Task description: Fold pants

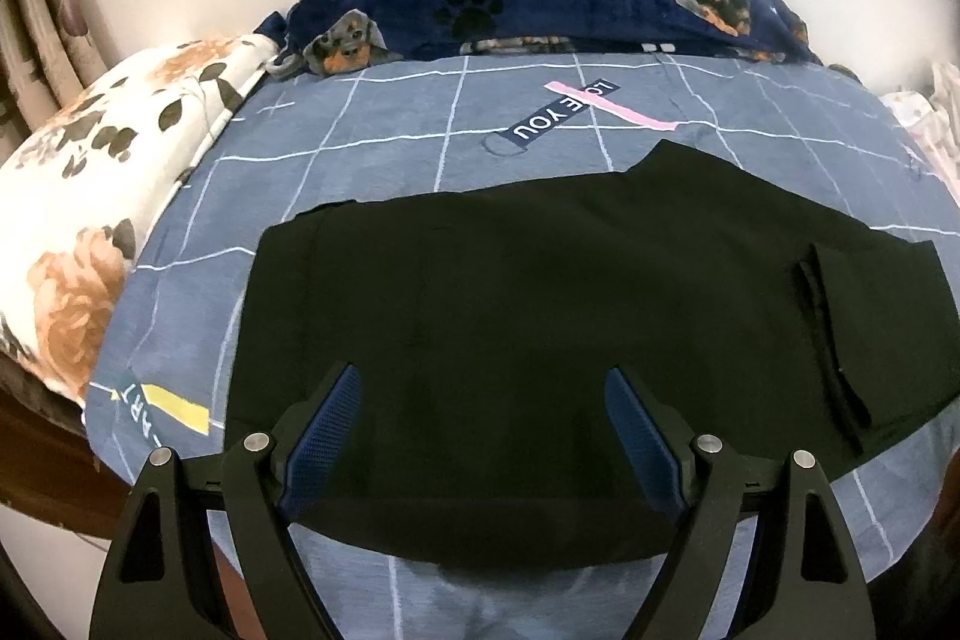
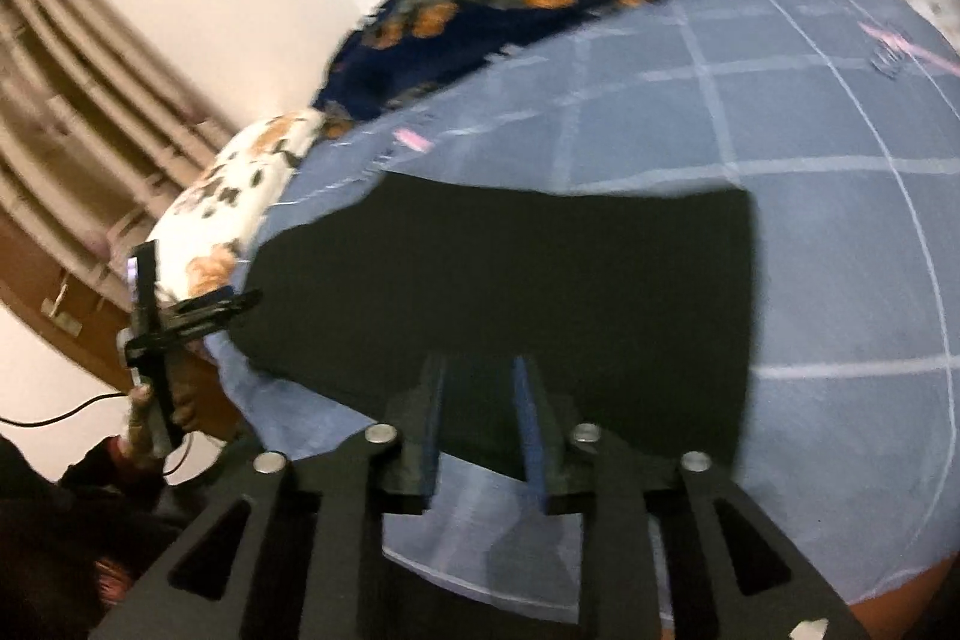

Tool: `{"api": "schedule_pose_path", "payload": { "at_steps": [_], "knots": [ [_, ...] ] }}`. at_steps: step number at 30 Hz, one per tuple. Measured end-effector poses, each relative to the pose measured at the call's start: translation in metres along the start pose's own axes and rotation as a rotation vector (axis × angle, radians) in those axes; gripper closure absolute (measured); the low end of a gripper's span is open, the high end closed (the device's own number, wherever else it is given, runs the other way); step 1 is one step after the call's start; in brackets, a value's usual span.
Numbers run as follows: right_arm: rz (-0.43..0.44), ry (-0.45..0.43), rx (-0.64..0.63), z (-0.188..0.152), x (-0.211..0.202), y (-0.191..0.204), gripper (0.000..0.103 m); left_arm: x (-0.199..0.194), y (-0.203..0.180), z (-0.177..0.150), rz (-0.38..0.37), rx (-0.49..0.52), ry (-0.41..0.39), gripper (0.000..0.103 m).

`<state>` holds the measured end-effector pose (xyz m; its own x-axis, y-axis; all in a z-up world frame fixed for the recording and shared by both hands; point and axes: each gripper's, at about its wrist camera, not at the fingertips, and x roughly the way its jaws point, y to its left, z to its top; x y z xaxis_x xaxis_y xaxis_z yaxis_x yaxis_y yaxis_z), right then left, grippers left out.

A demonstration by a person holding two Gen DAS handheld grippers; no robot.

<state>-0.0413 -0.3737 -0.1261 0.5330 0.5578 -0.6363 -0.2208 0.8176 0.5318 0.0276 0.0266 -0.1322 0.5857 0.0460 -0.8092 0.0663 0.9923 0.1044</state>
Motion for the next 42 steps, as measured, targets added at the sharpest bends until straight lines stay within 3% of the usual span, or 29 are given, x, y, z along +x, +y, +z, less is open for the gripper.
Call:
{"api": "schedule_pose_path", "payload": {
  "at_steps": [7,12,14,18,23,26,30,33,34,37,40,42],
  "knots": [
    [0.110,-0.035,-0.076,0.018,0.004,0.058,0.066,-0.001,0.024,-0.002,-0.020,-0.019,0.028,0.020],
    [0.216,-0.045,-0.057,0.023,0.018,0.081,0.058,0.003,0.071,-0.004,-0.194,-0.120,0.127,0.020],
    [0.238,-0.026,-0.057,0.021,0.028,0.088,0.055,0.007,0.105,-0.007,-0.304,-0.222,0.175,0.020],
    [0.230,0.016,-0.063,0.015,0.044,0.093,0.054,0.021,0.162,-0.019,-0.447,-0.406,0.254,0.020],
    [0.234,0.023,-0.030,0.013,0.048,0.086,0.049,0.034,0.180,-0.028,-0.478,-0.383,0.310,0.021],
    [0.231,0.019,-0.016,0.013,0.047,0.084,0.046,0.048,0.186,-0.038,-0.496,-0.434,0.348,0.023],
    [0.226,0.017,0.007,0.012,0.048,0.080,0.042,0.055,0.196,-0.050,-0.593,-0.521,0.347,0.024],
    [0.240,0.021,0.038,0.012,0.051,0.076,0.041,0.056,0.194,-0.054,-0.641,-0.524,0.343,0.024],
    [0.244,0.024,0.047,0.012,0.052,0.074,0.041,0.055,0.192,-0.053,-0.698,-0.526,0.334,0.024],
    [0.239,0.032,0.054,0.011,0.055,0.074,0.039,0.053,0.190,-0.050,-0.778,-0.533,0.304,0.024],
    [0.236,0.033,0.053,0.011,0.056,0.075,0.036,0.052,0.190,-0.047,-0.934,-0.570,0.250,0.024],
    [0.237,0.032,0.057,0.011,0.056,0.074,0.035,0.051,0.187,-0.042,-0.901,-0.540,0.232,0.024]
  ]
}}
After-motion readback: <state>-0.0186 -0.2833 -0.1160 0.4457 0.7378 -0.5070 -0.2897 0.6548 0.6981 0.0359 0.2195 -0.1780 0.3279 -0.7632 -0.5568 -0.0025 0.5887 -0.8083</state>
